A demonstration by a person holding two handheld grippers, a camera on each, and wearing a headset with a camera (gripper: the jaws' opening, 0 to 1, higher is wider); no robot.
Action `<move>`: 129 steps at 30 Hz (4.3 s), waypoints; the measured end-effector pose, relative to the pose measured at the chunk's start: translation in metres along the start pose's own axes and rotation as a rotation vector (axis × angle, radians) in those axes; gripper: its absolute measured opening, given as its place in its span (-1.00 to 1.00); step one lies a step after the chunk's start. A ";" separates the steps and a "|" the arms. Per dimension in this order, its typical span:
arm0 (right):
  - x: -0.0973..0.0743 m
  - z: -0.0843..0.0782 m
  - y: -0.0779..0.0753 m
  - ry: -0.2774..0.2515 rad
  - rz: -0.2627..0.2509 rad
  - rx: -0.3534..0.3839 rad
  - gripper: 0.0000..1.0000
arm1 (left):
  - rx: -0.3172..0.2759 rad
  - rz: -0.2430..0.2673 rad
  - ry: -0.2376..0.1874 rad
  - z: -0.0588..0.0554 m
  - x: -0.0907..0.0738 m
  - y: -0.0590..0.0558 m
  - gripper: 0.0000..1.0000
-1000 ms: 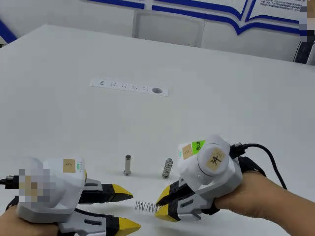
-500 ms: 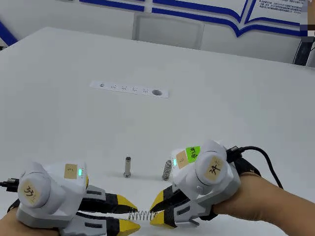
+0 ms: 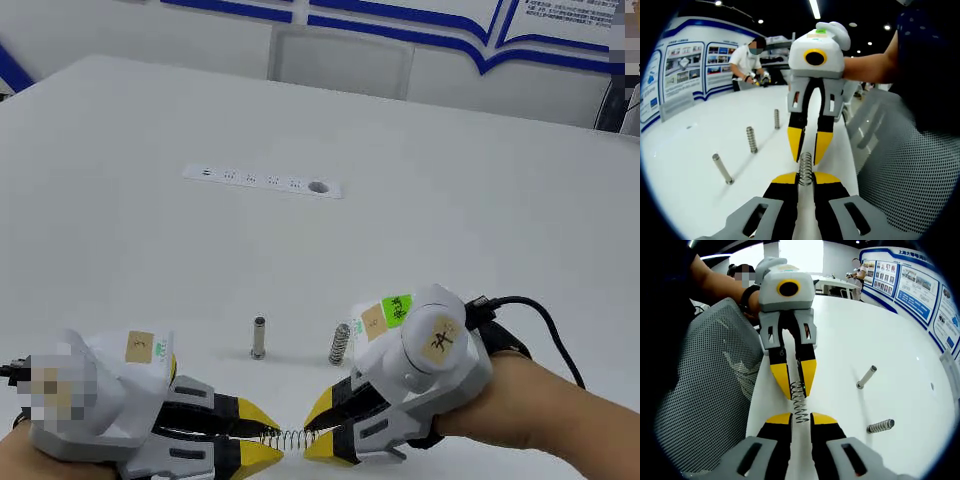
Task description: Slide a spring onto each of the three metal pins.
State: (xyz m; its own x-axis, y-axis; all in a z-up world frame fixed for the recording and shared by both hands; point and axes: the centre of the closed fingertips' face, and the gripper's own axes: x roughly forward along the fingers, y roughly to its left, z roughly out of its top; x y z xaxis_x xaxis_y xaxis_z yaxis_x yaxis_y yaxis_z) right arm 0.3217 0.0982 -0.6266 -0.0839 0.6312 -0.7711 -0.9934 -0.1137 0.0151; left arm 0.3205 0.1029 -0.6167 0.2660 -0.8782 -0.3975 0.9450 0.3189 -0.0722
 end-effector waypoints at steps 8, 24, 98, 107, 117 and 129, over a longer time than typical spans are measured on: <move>0.003 -0.006 0.000 0.007 0.003 0.010 -0.69 | -0.010 -0.011 -0.045 0.011 -0.002 -0.002 -0.79; -0.012 0.024 -0.002 -0.121 0.012 0.073 -0.76 | -0.026 -0.001 -0.017 0.000 0.000 0.001 -0.79; -0.034 0.070 -0.060 -0.194 -0.217 0.072 -0.76 | -0.171 0.295 -0.094 -0.008 -0.049 0.052 0.24; -0.040 0.082 -0.087 -0.225 -0.295 0.100 -0.76 | -0.178 0.300 -0.094 -0.010 -0.050 0.053 0.33; -0.032 0.088 -0.107 -0.221 -0.310 0.124 -0.76 | -0.185 0.298 -0.090 -0.012 -0.049 0.053 0.38; -0.016 0.085 -0.116 -0.190 -0.287 0.129 -0.76 | -0.192 0.299 -0.083 -0.014 -0.051 0.054 0.39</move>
State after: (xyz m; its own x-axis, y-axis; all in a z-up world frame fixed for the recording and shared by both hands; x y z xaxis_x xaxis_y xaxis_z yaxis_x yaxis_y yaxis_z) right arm 0.4314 0.1665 -0.5618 0.1987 0.7562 -0.6234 -0.9792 0.1790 -0.0950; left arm 0.3550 0.1697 -0.6133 0.5475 -0.7592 -0.3519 0.7720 0.6206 -0.1377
